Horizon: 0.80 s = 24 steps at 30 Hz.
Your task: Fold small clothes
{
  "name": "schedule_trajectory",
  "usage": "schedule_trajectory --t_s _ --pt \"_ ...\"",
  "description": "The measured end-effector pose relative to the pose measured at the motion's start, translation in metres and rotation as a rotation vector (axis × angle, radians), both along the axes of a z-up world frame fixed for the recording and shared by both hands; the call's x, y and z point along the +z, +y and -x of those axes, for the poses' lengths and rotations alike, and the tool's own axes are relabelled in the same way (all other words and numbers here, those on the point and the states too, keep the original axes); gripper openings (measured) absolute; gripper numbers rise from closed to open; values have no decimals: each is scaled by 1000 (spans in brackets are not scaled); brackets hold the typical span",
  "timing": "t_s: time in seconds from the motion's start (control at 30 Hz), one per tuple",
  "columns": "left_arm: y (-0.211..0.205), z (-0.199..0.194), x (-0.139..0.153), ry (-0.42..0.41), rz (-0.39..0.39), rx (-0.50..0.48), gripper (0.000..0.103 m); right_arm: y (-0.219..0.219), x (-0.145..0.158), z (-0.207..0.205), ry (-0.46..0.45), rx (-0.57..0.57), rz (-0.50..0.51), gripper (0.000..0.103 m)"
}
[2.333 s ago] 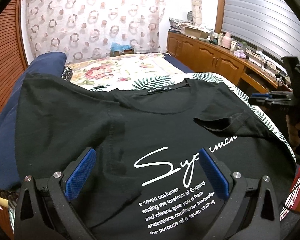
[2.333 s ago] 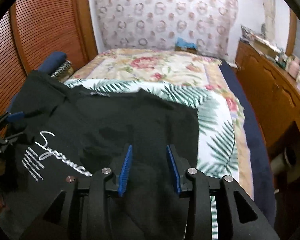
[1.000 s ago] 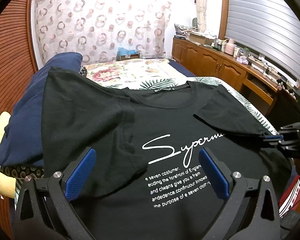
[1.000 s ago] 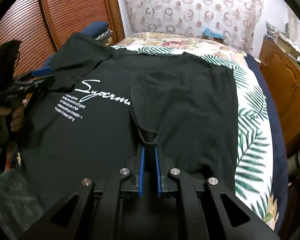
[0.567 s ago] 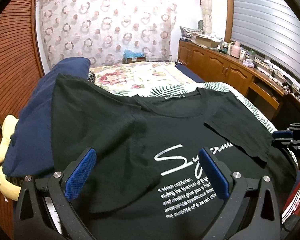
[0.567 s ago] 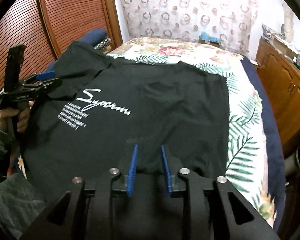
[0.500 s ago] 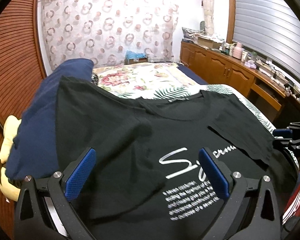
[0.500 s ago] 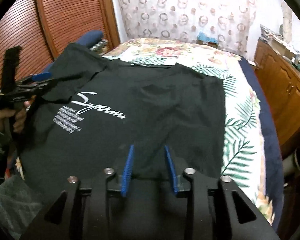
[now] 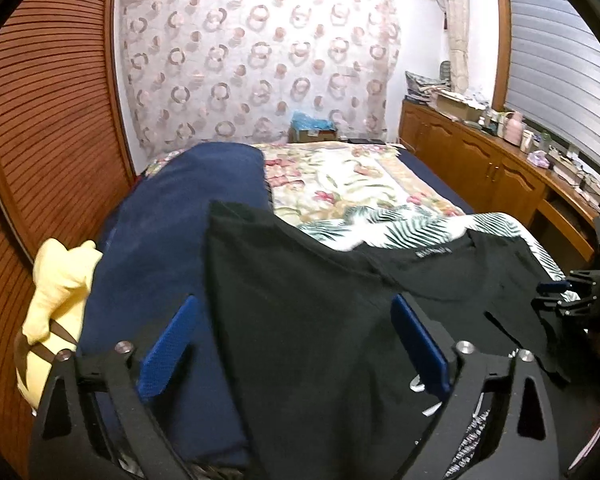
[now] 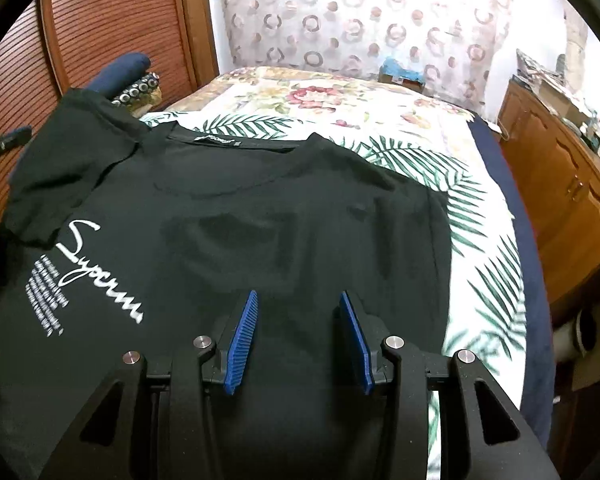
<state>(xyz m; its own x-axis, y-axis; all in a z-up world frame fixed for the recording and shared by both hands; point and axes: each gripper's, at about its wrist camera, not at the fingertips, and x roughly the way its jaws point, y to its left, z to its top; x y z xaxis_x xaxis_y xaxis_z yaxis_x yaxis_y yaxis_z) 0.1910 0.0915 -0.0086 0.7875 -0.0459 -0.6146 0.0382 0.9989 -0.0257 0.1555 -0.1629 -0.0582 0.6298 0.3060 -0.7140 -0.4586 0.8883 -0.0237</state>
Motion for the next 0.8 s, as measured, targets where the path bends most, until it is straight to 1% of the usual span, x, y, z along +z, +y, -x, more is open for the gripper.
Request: schedule_trajectory --t_s 0.07,0.1,0.17,0.27,0.4,0.57,0.8 --pt "6 -8 1 7 -4 3 82 3 -4 -8 6 6 9 45" --pt "9 -13 1 13 -6 4 79 5 -4 -8 -5 12 11 45" --pt "14 -22 2 22 -5 0 69 7 -5 -13 -12 26 8 45" --pt "19 -33 3 31 -13 -5 62 8 -8 -14 -25 34 2 49" --pt "27 -49 5 47 -27 -3 59 6 -11 -17 -43 34 2 52" --pt "29 -56 4 59 -22 -12 59 2 -12 -18 -40 15 4 62" --pt "29 -60 1 79 -25 -29 58 0 -11 -20 -34 8 5 64"
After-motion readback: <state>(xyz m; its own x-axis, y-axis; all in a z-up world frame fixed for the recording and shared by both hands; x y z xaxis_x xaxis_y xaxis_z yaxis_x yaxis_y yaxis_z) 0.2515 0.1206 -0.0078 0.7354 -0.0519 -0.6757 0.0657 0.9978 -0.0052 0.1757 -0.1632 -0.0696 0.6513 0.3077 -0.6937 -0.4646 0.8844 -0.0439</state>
